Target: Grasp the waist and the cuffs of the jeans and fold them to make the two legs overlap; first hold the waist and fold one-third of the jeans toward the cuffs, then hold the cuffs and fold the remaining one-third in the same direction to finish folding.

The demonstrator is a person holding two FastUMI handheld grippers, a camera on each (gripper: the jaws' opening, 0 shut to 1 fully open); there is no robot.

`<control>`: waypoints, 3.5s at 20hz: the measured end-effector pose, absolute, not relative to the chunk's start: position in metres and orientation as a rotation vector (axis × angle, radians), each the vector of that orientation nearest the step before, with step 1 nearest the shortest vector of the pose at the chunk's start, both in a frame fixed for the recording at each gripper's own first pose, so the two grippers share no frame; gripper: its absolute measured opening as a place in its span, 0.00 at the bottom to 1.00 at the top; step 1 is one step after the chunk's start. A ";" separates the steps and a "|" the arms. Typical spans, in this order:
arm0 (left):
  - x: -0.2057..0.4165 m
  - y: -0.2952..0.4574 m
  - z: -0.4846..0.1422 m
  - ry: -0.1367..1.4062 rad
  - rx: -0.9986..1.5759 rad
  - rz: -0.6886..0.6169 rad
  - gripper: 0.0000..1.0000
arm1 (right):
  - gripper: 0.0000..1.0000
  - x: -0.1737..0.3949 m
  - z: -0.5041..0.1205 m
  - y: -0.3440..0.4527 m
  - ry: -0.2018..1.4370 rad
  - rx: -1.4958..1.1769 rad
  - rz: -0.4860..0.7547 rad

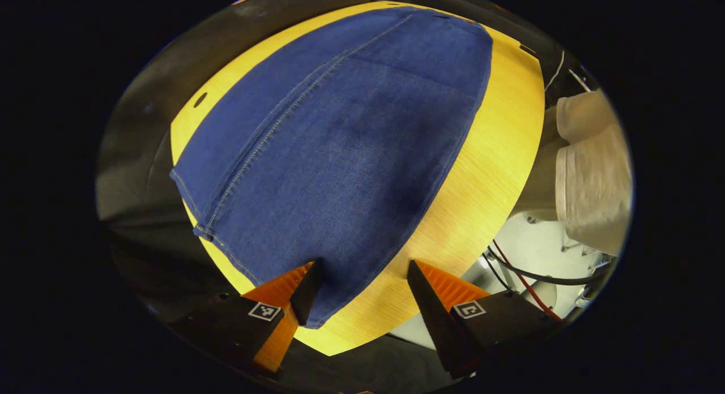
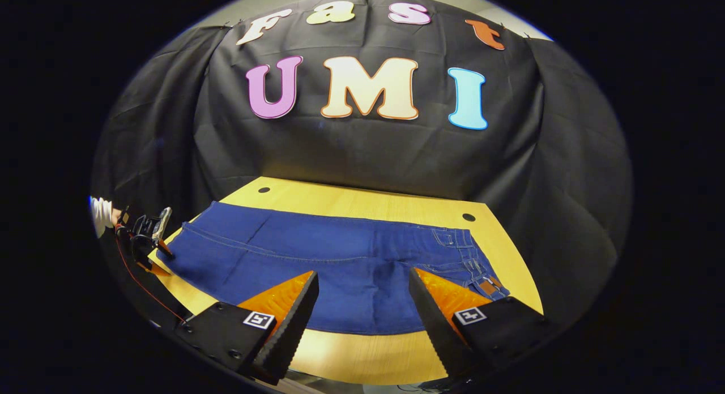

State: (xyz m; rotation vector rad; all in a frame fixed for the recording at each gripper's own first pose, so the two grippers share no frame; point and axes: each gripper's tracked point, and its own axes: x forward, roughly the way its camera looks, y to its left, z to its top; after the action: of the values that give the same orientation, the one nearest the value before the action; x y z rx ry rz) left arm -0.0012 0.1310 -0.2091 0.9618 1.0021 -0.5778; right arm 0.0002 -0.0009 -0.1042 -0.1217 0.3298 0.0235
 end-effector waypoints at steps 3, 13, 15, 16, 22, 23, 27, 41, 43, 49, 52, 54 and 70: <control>-0.001 0.128 -0.211 1.046 0.969 -0.615 0.93 | 0.98 0.002 -0.105 0.000 0.338 -0.120 0.032; 0.002 0.127 -0.215 1.120 0.971 -0.646 0.93 | 0.96 0.005 -0.121 0.008 0.371 -0.088 0.050; 0.000 0.126 -0.215 1.115 0.969 -0.639 0.99 | 0.97 0.005 -0.122 0.011 0.371 -0.075 0.058; 0.000 0.124 -0.216 1.111 0.975 -0.646 0.94 | 0.98 0.005 -0.124 0.012 0.374 -0.074 0.062; -0.002 0.120 -0.216 1.158 0.989 -0.608 0.78 | 0.98 0.004 -0.127 0.009 0.382 -0.080 0.077; -0.003 0.119 -0.215 1.171 0.997 -0.598 0.70 | 0.97 0.004 -0.127 0.008 0.384 -0.073 0.078; -0.008 0.112 -0.216 1.148 1.026 -0.581 0.35 | 0.98 0.005 -0.123 -0.007 0.381 -0.072 0.069; -0.006 0.111 -0.217 1.114 0.993 -0.452 0.00 | 0.99 0.030 -0.165 -0.106 0.568 -0.304 0.179; -0.007 0.111 -0.217 1.125 0.979 -0.445 0.00 | 1.00 0.031 -0.183 -0.122 0.640 -0.373 0.211; -0.005 0.110 -0.217 1.153 0.955 -0.437 0.00 | 0.99 0.018 -0.252 -0.150 0.913 -0.634 0.412; -0.004 0.111 -0.220 1.164 0.953 -0.440 0.00 | 0.99 0.018 -0.280 -0.158 1.023 -0.727 0.490; -0.003 0.110 -0.222 1.163 0.937 -0.431 0.00 | 1.00 0.017 -0.297 -0.164 1.089 -0.766 0.511; -0.001 0.111 -0.221 1.174 0.872 -0.409 0.00 | 0.92 0.027 -0.322 -0.168 1.330 -0.753 0.520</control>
State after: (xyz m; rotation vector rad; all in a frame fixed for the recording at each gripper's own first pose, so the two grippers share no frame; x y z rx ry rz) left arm -0.0010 0.1109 -0.2213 0.8719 1.1740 -0.4089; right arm 0.0271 -0.1684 -0.3217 -0.7531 1.3296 0.5198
